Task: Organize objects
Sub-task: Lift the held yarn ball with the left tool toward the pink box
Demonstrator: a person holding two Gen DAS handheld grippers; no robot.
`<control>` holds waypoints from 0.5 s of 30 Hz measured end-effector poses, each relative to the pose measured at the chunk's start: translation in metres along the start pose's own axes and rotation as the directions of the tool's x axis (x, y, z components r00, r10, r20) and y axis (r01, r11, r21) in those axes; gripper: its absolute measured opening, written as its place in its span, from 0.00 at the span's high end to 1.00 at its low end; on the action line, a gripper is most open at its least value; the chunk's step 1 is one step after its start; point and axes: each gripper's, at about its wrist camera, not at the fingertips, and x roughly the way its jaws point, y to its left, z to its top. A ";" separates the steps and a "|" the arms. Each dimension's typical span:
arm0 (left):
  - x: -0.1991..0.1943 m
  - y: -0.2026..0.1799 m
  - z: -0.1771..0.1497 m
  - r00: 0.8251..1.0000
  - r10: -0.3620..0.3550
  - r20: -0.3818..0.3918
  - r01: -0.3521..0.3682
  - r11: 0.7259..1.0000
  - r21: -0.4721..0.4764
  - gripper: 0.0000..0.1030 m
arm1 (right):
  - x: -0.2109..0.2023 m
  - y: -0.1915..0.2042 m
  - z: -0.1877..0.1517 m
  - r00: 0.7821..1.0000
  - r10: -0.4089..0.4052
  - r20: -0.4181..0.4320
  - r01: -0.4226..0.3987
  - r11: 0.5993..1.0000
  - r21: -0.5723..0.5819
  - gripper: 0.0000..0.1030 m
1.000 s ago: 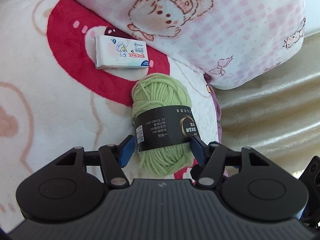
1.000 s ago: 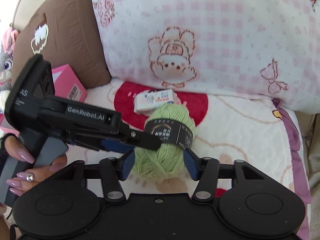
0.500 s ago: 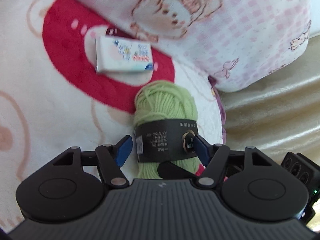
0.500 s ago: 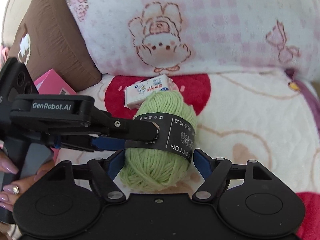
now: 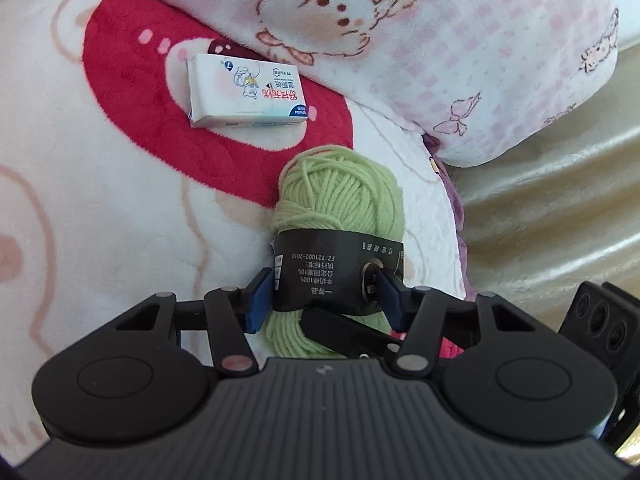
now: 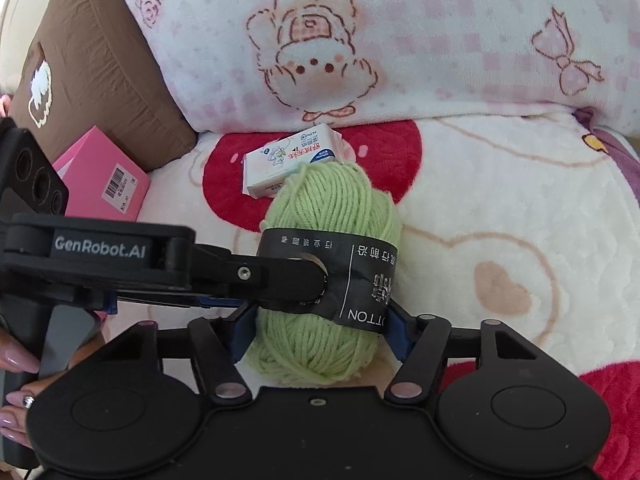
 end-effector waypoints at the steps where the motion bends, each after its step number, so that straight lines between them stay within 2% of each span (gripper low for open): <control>1: -0.002 -0.001 -0.002 1.000 0.003 0.003 -0.003 1.000 0.000 0.48 | -0.001 0.003 0.000 1.000 -0.007 0.001 0.007 1.000 -0.011 0.37; 8: -0.021 -0.014 -0.014 0.998 0.048 0.034 -0.050 0.996 0.072 0.50 | -0.007 0.020 -0.002 1.000 0.001 -0.004 -0.001 1.000 -0.028 0.39; 15: -0.041 -0.019 -0.024 0.996 0.081 0.024 -0.083 0.989 0.122 0.50 | -0.014 0.039 -0.006 0.999 0.012 -0.035 -0.012 1.000 -0.027 0.39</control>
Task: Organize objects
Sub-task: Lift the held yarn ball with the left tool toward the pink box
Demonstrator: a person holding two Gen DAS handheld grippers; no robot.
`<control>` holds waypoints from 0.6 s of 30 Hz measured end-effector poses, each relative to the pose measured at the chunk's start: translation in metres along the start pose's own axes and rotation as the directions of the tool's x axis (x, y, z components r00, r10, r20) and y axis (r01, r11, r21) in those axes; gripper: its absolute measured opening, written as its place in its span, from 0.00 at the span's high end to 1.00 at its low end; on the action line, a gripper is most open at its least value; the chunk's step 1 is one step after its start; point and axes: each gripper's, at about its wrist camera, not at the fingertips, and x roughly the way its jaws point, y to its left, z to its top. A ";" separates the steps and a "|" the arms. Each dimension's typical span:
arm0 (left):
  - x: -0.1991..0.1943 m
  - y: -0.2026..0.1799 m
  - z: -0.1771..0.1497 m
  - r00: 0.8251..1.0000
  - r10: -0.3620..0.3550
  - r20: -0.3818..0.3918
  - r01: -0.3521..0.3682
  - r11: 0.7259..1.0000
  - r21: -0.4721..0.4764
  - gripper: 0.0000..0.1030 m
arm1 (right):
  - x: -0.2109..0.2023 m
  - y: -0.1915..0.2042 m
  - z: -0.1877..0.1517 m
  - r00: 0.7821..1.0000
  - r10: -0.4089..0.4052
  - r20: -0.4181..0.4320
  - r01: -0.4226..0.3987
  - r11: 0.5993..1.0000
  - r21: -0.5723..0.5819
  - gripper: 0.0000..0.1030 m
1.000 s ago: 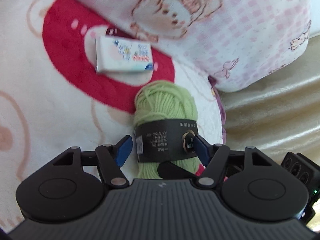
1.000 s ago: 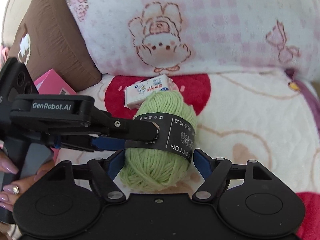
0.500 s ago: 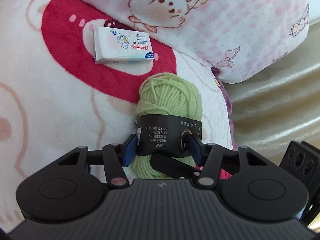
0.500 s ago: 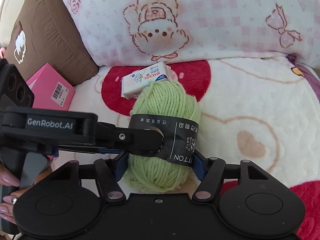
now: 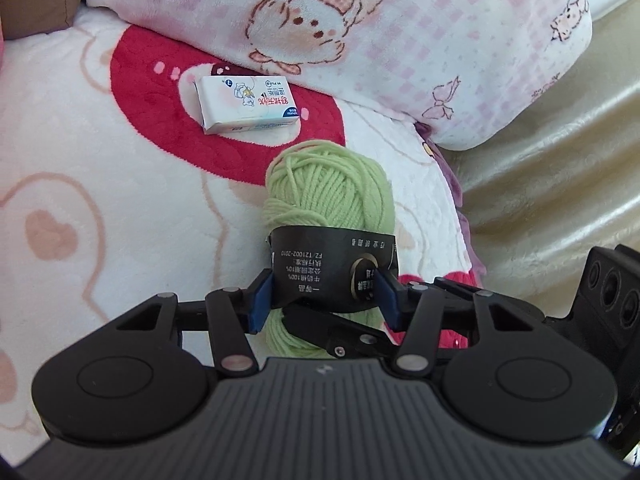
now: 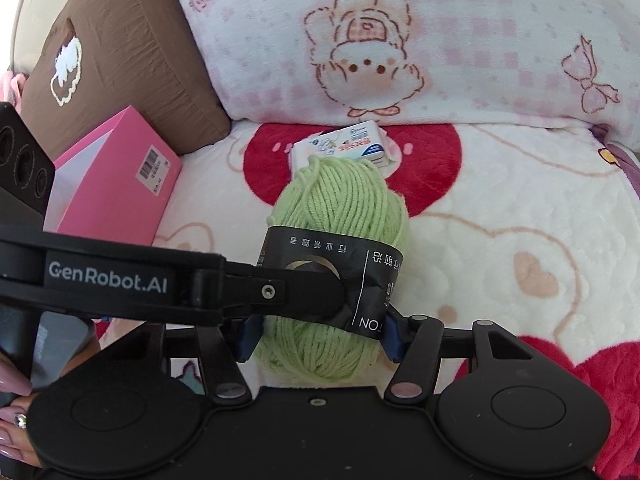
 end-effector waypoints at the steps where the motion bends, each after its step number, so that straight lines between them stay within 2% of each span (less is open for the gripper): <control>1: -0.003 0.000 -0.001 1.000 0.002 -0.003 -0.002 1.000 0.002 0.50 | -0.002 0.003 -0.001 1.000 0.001 -0.006 -0.001 1.000 0.001 0.39; 9: -0.028 -0.002 -0.011 1.000 -0.014 -0.026 0.014 1.000 0.002 0.49 | -0.017 0.022 -0.003 0.998 0.018 -0.053 -0.018 1.000 0.000 0.38; 18: -0.060 -0.009 -0.019 1.000 0.007 -0.022 -0.007 1.000 0.025 0.48 | -0.036 0.049 -0.005 0.998 0.028 -0.056 -0.030 0.999 -0.035 0.37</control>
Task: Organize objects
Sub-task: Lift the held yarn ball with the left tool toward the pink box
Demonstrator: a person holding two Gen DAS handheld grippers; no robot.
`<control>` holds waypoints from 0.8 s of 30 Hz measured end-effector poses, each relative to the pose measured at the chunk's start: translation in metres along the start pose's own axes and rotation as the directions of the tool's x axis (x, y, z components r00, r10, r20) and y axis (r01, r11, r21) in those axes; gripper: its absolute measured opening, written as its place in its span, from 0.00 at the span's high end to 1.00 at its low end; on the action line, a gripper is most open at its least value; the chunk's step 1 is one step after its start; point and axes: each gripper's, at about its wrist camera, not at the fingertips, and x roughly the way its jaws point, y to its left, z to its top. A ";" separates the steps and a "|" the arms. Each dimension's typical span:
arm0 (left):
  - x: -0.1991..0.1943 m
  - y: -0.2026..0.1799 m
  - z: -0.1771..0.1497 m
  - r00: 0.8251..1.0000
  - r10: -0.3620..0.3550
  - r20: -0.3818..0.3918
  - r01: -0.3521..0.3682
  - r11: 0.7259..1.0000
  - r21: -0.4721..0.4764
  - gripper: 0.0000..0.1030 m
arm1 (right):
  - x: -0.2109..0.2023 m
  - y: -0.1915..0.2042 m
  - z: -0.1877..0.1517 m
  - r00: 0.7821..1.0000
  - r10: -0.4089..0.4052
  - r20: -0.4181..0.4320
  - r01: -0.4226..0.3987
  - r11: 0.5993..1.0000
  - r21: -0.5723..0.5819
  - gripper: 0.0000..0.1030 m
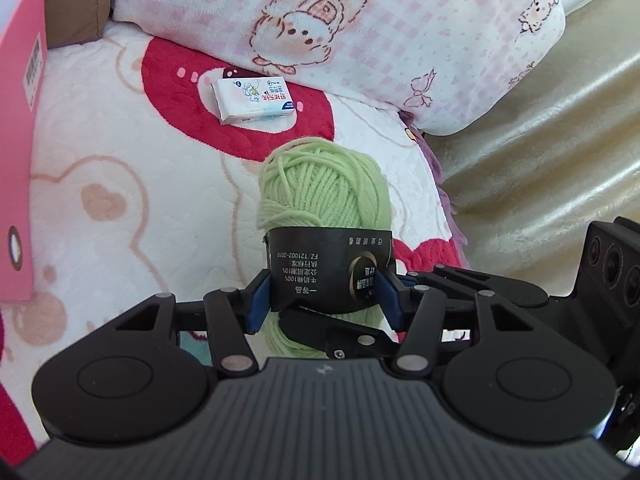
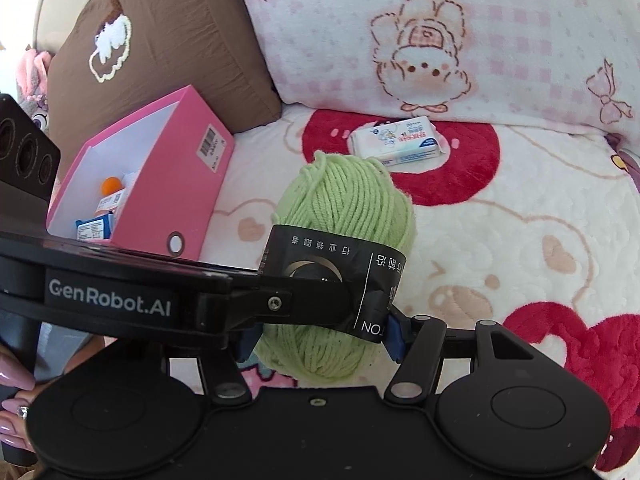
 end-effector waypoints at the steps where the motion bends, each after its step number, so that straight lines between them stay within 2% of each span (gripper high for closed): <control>1: -0.003 -0.001 -0.001 1.000 0.003 0.000 -0.003 1.000 0.003 0.48 | -0.002 0.003 0.000 1.000 0.002 -0.001 -0.002 1.000 -0.002 0.36; 10: -0.038 -0.012 -0.011 0.999 0.035 0.016 -0.035 0.999 0.042 0.47 | -0.022 0.029 -0.004 1.000 0.020 0.010 -0.020 0.999 -0.033 0.36; 20: -0.076 -0.011 -0.025 0.998 0.056 0.022 -0.057 0.998 0.035 0.47 | -0.039 0.063 -0.011 0.999 0.043 0.008 -0.042 0.996 -0.085 0.35; 22: -0.085 -0.012 -0.027 0.998 0.056 0.038 -0.057 0.998 0.028 0.47 | -0.046 0.068 -0.008 0.998 0.058 0.017 -0.056 0.995 -0.081 0.35; 24: -0.097 -0.022 -0.027 0.994 0.084 0.069 -0.089 0.993 0.072 0.47 | -0.052 0.074 -0.007 0.997 0.067 0.033 -0.064 0.993 -0.095 0.35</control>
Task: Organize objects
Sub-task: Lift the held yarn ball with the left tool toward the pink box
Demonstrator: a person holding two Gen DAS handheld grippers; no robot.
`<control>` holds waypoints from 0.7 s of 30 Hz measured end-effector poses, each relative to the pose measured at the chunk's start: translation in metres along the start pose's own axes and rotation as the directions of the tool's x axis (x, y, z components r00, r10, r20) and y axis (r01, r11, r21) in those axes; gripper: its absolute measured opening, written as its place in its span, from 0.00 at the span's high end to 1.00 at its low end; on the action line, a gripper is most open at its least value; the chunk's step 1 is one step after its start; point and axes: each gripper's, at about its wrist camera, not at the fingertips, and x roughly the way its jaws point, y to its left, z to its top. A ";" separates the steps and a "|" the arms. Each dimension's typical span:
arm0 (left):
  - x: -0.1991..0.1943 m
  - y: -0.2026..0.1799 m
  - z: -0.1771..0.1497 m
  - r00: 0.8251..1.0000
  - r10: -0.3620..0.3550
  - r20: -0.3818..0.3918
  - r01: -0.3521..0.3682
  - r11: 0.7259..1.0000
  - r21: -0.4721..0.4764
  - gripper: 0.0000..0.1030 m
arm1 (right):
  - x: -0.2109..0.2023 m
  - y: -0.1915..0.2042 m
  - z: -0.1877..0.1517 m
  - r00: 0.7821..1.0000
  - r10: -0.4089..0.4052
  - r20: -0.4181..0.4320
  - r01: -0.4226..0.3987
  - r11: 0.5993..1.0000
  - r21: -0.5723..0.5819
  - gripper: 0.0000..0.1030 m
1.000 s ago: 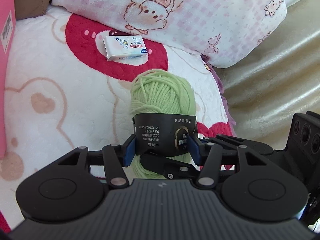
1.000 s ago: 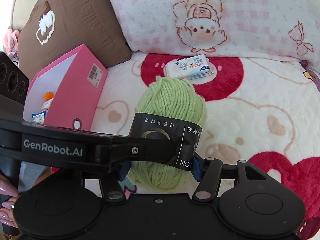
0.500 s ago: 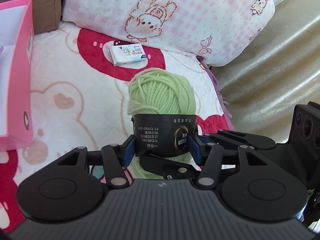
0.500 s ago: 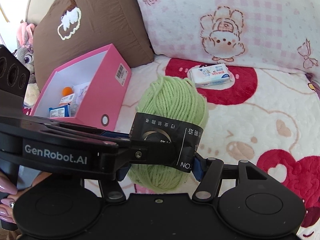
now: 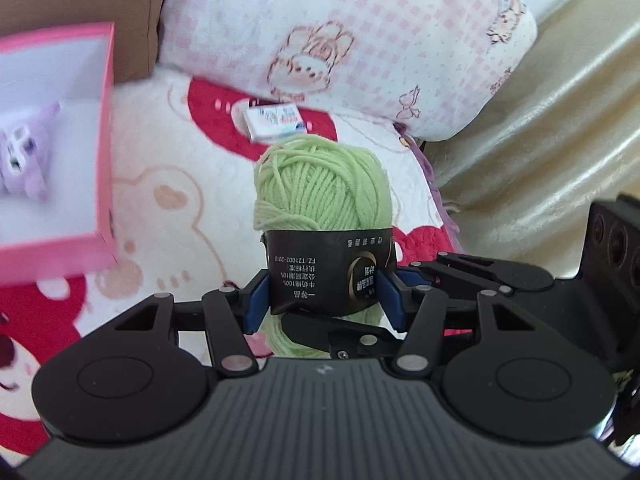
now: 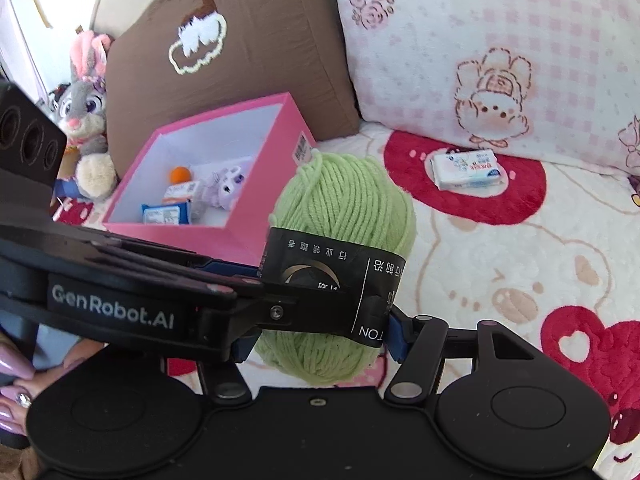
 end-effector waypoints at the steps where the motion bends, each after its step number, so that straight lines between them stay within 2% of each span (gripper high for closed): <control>1: -0.006 -0.003 0.003 1.000 0.006 -0.006 -0.006 1.000 0.018 0.47 | -0.003 0.005 0.001 1.000 0.003 0.006 -0.003 1.000 -0.012 0.35; 3: -0.018 -0.005 0.009 0.999 0.016 -0.031 -0.015 1.000 0.027 0.47 | -0.010 0.011 0.005 0.999 0.031 0.007 -0.031 1.000 0.002 0.35; 9: -0.068 -0.010 0.015 0.998 0.065 -0.012 -0.064 0.996 0.056 0.47 | -0.030 0.041 0.014 0.993 0.108 0.056 -0.109 0.994 0.015 0.35; 17: -0.129 0.006 0.021 0.990 0.122 -0.070 -0.122 0.993 0.003 0.45 | -0.037 0.087 0.031 0.978 0.208 0.014 -0.208 0.975 0.077 0.35; 21: -0.155 0.020 0.030 0.991 0.116 -0.070 -0.120 0.991 -0.051 0.43 | -0.039 0.102 0.045 0.968 0.251 0.007 -0.250 0.963 0.102 0.34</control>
